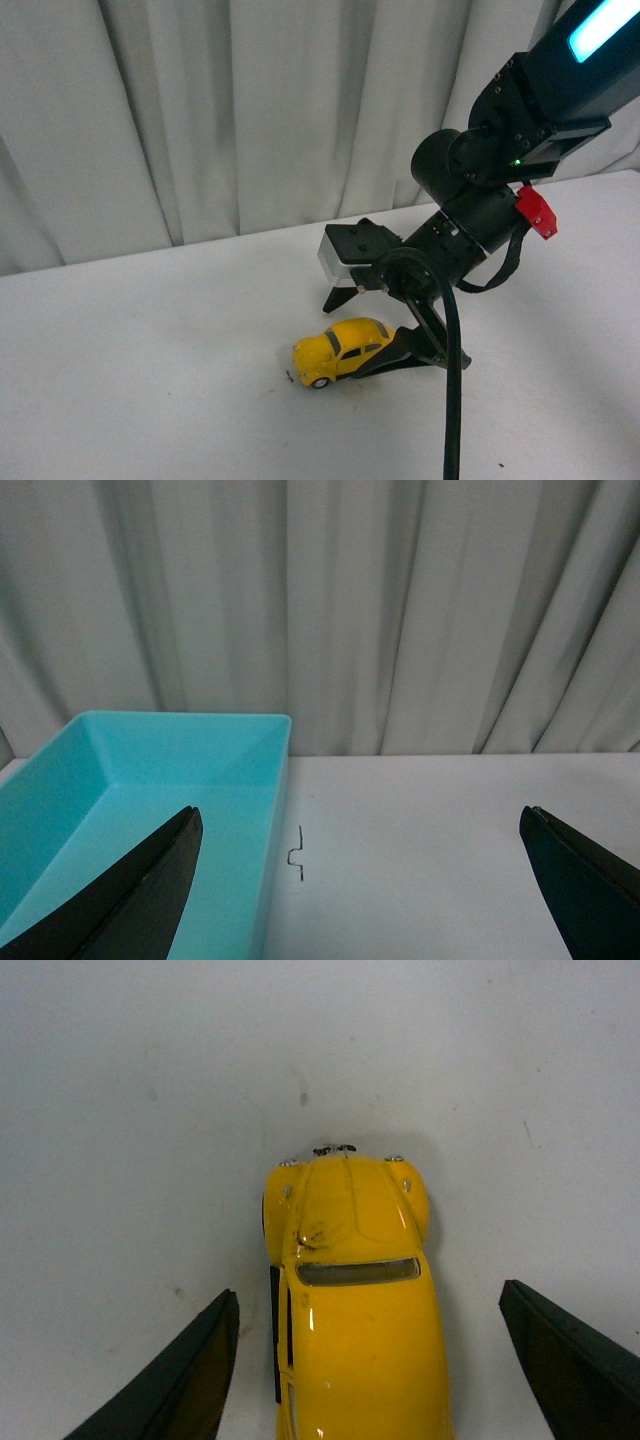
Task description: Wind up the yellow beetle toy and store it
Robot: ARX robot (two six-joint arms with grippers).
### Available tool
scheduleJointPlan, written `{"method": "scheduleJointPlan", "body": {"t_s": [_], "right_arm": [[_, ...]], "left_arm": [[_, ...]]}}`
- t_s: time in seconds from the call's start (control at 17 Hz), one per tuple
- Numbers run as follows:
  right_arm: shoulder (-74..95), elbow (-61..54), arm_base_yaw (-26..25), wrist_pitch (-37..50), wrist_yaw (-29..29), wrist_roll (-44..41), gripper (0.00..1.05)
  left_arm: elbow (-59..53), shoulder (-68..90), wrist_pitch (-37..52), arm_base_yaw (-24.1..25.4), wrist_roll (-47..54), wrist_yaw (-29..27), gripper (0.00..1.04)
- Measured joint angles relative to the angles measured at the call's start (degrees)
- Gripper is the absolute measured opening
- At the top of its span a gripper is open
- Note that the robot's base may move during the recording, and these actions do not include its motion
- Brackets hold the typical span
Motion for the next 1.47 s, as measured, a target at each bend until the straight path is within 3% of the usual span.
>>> {"method": "scheduleJointPlan", "body": {"t_s": [0.29, 1.12, 1.47], "right_arm": [[-0.2, -1.7, 0.1, 1.0, 1.2, 1.7, 0.43], [-1.0, -3.8, 2.1, 4.8, 1.1, 4.2, 0.41], [-3.0, -8.8, -4.2, 4.2, 0.9, 1.0, 0.41]], "left_arm": [[0.0, 0.0, 0.0, 0.0, 0.0, 0.0, 0.98], [0.0, 0.0, 0.0, 0.0, 0.0, 0.0, 0.98], [0.0, 0.0, 0.0, 0.0, 0.0, 0.0, 0.98]]}}
